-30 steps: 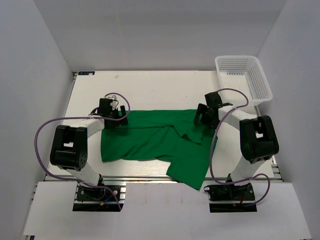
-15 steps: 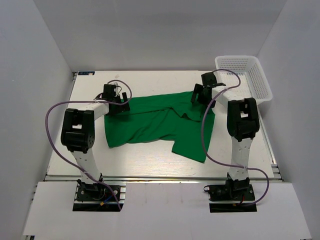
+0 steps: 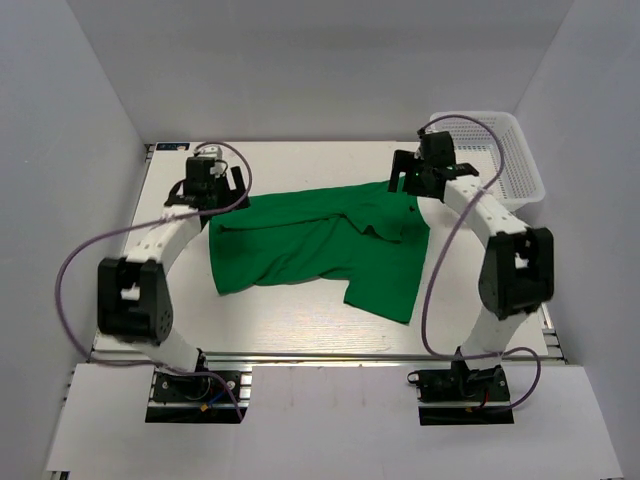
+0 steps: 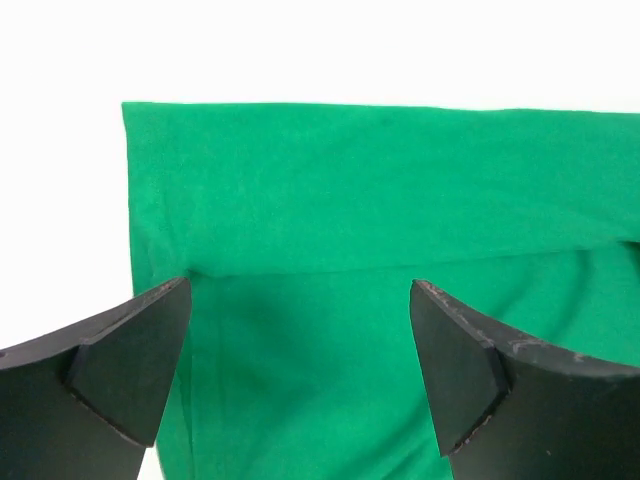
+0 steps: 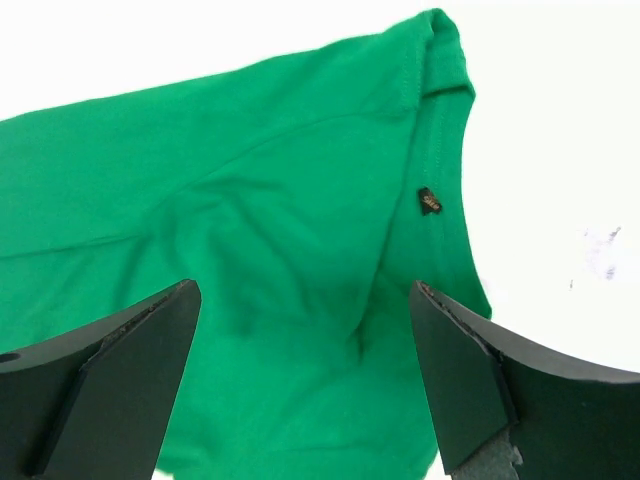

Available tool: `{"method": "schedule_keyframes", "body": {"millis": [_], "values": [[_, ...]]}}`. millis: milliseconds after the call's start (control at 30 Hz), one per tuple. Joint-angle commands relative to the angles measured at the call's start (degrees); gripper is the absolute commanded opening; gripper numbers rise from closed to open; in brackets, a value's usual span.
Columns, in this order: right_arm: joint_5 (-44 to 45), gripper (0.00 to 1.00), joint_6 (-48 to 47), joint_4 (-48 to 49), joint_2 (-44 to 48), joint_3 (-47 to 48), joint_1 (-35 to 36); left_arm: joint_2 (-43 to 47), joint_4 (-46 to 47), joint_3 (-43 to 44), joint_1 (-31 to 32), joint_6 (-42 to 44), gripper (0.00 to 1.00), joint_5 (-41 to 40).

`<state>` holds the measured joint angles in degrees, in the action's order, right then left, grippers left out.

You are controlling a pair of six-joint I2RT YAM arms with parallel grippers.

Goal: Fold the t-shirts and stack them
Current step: Fold the flattened tshirt in 1/3 of the way, then grap the side of the flattened tshirt closest away from the robot with both arms

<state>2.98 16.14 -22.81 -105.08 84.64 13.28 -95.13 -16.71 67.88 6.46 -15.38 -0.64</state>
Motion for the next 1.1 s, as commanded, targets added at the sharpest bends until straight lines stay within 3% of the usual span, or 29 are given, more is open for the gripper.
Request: {"method": "schedule_keyframes", "body": {"millis": [0,167,300,467,700,900,1067], "values": [[-2.28,0.9,-1.99,3.73,7.42,-6.22,0.43,14.92,0.17,-9.55,0.75,-1.05,1.0,0.29],[-11.04,0.9,0.29,9.34,17.97,-16.85,0.7,28.76,5.72,-26.09,0.75,-8.61,1.0,9.76],[-15.02,0.9,1.52,14.79,25.08,-26.77,0.7,34.22,5.12,-31.57,0.75,-10.38,1.0,13.74],[-17.39,0.9,3.71,17.44,30.71,-34.36,0.52,38.0,-2.88,-33.59,1.28,-11.51,1.0,9.36],[-16.88,0.9,4.95,10.42,37.22,-41.3,0.61,45.64,-12.28,-38.08,1.28,-16.35,1.0,4.69],[-12.05,0.9,4.07,4.62,43.02,-44.74,0.52,43.9,-12.47,-41.33,1.28,-18.9,1.0,4.25],[-13.62,0.9,4.69,2.34,46.18,-47.63,0.52,41.69,-11.94,-41.33,1.28,-21.18,0.93,-3.65]]}}
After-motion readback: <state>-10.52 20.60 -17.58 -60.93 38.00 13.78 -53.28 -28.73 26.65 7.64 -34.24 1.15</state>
